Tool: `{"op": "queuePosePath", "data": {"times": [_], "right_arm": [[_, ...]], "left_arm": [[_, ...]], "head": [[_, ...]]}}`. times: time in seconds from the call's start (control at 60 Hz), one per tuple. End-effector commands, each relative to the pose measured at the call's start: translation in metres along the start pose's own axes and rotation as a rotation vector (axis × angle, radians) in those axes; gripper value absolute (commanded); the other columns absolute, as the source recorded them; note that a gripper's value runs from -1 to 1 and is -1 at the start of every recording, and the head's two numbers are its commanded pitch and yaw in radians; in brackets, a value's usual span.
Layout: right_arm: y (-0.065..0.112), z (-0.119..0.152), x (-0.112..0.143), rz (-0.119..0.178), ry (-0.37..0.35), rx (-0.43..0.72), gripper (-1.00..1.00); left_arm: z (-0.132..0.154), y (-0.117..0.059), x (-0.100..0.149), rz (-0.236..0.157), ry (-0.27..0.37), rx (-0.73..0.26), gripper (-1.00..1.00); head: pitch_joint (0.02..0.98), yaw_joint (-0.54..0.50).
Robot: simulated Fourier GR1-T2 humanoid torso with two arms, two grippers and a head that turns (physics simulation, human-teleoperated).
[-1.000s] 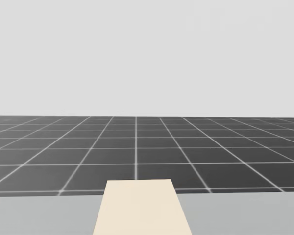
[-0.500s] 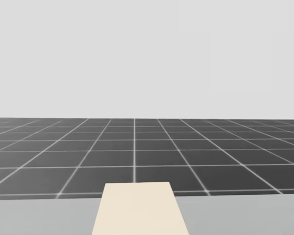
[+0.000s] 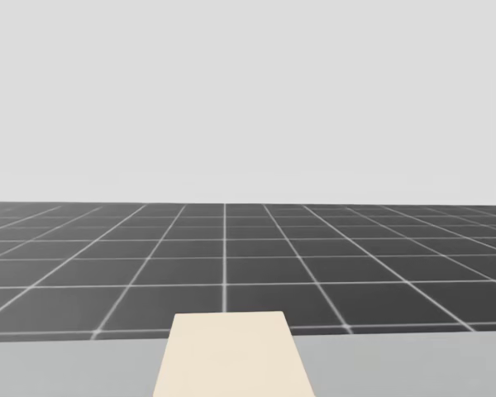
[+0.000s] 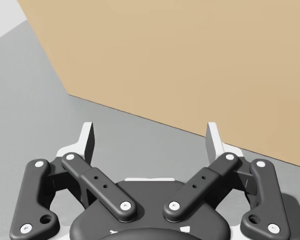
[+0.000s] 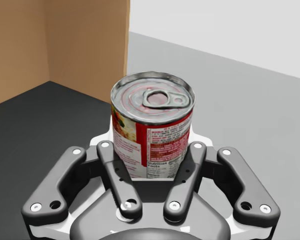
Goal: Retrieve the object from inside the box.
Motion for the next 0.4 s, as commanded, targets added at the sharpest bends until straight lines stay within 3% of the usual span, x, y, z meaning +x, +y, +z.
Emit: {"op": "queuePosePath", "data": {"times": [0.017,0.15,0.317,0.4], "right_arm": [[-0.036,-0.016,0.054,0.038,-0.134,-0.167,1.00],[-0.044,-0.025,0.088,0.068,-0.180,-0.191,1.00],[-0.056,-0.031,0.141,0.149,-0.270,-0.264,1.00],[-0.060,-0.028,0.172,0.197,-0.354,-0.312,1.00]], "left_arm": [[0.001,0.002,0.000,0.002,-0.001,0.004,-1.00],[0.002,0.003,0.000,0.005,-0.004,0.009,-1.00],[0.005,0.006,0.001,0.010,-0.010,0.014,-1.00],[0.006,0.007,0.001,0.010,-0.012,0.018,-1.00]], "head": [[0.130,-0.06],[0.127,-0.06],[0.125,-0.06],[0.125,-0.06]]}}
